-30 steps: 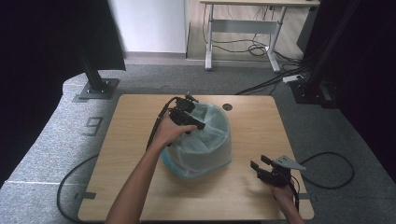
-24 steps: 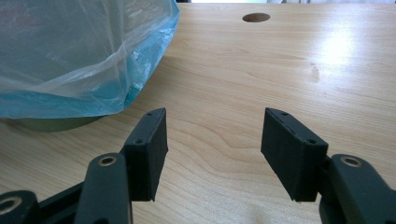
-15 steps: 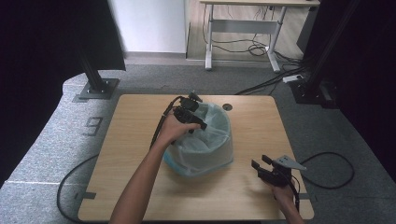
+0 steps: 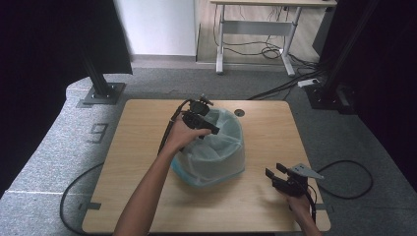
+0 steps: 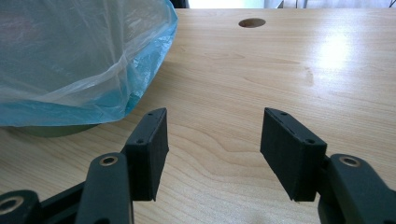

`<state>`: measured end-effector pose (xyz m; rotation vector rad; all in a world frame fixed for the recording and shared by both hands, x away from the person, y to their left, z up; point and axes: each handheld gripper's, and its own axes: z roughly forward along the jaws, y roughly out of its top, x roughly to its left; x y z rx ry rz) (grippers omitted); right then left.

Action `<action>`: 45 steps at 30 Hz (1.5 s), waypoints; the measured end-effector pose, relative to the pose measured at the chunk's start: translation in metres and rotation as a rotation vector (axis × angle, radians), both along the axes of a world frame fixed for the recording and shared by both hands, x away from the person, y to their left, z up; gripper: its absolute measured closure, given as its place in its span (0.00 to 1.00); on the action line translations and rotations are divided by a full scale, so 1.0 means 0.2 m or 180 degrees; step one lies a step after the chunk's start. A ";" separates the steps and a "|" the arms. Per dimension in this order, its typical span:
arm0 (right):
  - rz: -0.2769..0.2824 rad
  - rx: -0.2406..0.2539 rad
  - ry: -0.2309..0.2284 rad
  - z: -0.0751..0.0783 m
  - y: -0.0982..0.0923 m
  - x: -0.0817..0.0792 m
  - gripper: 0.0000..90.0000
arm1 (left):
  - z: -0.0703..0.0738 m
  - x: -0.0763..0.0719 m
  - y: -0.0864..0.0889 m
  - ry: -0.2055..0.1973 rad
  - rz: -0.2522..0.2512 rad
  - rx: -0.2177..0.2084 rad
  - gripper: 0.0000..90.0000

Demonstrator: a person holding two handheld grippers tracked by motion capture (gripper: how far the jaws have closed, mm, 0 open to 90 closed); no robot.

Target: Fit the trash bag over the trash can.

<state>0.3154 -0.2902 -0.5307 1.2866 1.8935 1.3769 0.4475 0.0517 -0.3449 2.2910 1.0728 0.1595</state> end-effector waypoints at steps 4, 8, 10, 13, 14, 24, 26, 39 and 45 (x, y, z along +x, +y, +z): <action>0.0005 -0.0001 -0.0011 0.00 0.00 0.00 0.45 | 0.03 -0.02 -0.03 -0.0039 -0.0075 0.0010 0.40; -0.0003 0.0014 -0.0014 0.00 -0.01 0.00 0.45 | 0.03 -0.05 -0.04 -0.0009 -0.0186 0.0079 0.41; 0.0000 0.0008 -0.0013 0.00 -0.01 0.00 0.45 | 0.02 -0.07 -0.05 0.0019 -0.0242 0.0100 0.41; 0.0007 0.0009 -0.0006 0.00 0.00 0.00 0.45 | 0.00 -0.07 -0.07 0.0068 -0.0265 0.0159 0.41; 0.0010 0.0004 -0.0005 0.00 0.00 0.00 0.45 | -0.01 -0.06 -0.08 0.0095 -0.0269 0.0185 0.41; 0.0000 0.0014 -0.0010 0.00 -0.01 0.00 0.45 | -0.07 -0.04 -0.14 0.0295 -0.0342 0.0405 0.42; 0.0000 0.0015 -0.0018 0.00 -0.01 0.00 0.45 | -0.08 -0.03 -0.14 0.0316 -0.0348 0.0431 0.42; -0.0037 0.0014 -0.0025 0.01 -0.01 0.00 0.45 | 0.03 -0.12 0.03 -0.0137 -0.0235 -0.0049 0.39; -0.0079 -0.0013 -0.0005 0.00 -0.02 0.00 0.44 | 0.05 -0.19 0.16 -0.0321 -0.0167 -0.0284 0.39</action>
